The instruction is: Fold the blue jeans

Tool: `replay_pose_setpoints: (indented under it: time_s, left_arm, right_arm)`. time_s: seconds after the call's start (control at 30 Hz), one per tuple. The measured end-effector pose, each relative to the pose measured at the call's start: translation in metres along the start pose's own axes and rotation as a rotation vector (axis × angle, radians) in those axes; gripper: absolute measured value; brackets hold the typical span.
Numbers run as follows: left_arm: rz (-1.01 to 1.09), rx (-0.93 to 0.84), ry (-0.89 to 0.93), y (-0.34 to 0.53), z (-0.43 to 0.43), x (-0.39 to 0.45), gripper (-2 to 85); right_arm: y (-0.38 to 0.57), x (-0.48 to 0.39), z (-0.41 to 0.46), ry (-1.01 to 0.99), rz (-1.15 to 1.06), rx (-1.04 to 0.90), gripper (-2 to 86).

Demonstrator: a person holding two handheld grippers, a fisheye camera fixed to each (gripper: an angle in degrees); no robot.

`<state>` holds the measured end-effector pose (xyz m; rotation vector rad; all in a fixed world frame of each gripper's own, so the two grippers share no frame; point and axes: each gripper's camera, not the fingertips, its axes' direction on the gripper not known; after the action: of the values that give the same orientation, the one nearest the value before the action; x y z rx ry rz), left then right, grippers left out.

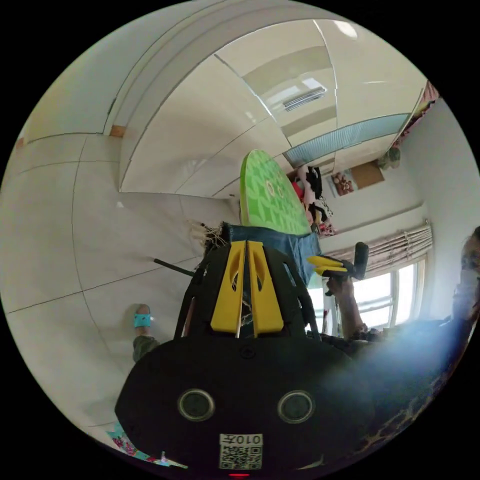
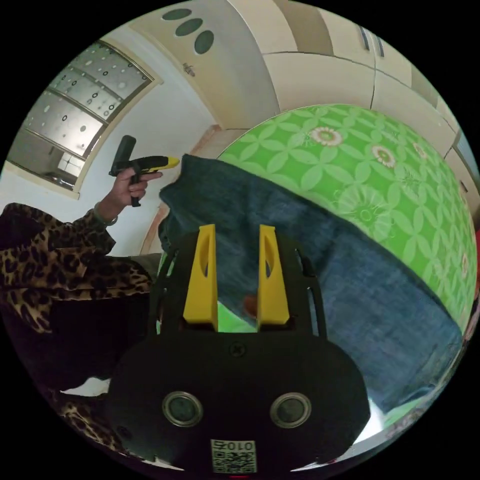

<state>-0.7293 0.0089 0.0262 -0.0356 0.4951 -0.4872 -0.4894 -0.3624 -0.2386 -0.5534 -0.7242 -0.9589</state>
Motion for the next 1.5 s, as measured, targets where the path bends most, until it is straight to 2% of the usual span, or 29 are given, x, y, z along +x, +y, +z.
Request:
replay_pose_setpoints:
  time_s: [0.23, 0.33, 0.43, 0.5, 0.67, 0.77, 0.9, 0.97, 1.1, 1.23, 1.5]
  left_arm:
    - [-0.083, 0.054, 0.114, 0.046, -0.029, -0.027, -0.1]
    - [-0.096, 0.055, 0.128, 0.061, -0.036, -0.033, -0.1]
    - [-0.069, 0.054, 0.133, 0.069, -0.043, -0.029, -0.1]
    - [-0.055, 0.05, 0.128, 0.072, -0.042, -0.027, 0.0]
    - [-0.068, 0.038, 0.108, 0.084, -0.04, -0.029, 0.7]
    - [-0.097, 0.057, 0.136, 0.094, -0.048, -0.036, 2.5]
    - [-0.076, 0.029, 0.167, 0.106, -0.05, -0.039, 5.0]
    - [-0.046, 0.008, 0.182, 0.11, -0.047, -0.033, 5.6]
    - [0.044, -0.013, 0.186, 0.119, -0.047, -0.011, 6.7]
    - [-0.038, -0.026, 0.16, 0.134, -0.046, -0.033, 7.6]
    - [-0.133, -0.062, 0.222, 0.162, -0.023, -0.055, 9.5]
  right_arm:
    - [-0.068, 0.005, 0.025, 0.071, -0.104, -0.142, 9.9]
    - [-0.089, -0.005, 0.035, 0.152, -0.174, -0.214, 5.1]
    - [-0.103, -0.012, 0.012, 0.05, -0.25, -0.147, 2.6]
    - [-0.116, 0.0, 0.003, 0.048, -0.194, -0.088, 2.7]
    - [-0.13, 0.002, 0.026, 0.023, -0.188, -0.188, 8.1]
    - [-0.134, 0.007, 0.04, 0.101, -0.178, -0.269, 10.7]
    - [-0.136, 0.013, 0.045, 0.096, -0.192, -0.293, 6.9]
    - [-0.136, 0.016, 0.035, 0.125, -0.184, -0.243, 3.4]
    - [-0.131, 0.032, 0.023, 0.044, -0.116, -0.183, 2.4]
    - [-0.125, 0.049, 0.032, -0.041, 0.014, -0.152, 3.1]
    - [-0.104, 0.052, 0.038, -0.006, 0.068, -0.141, 3.5]
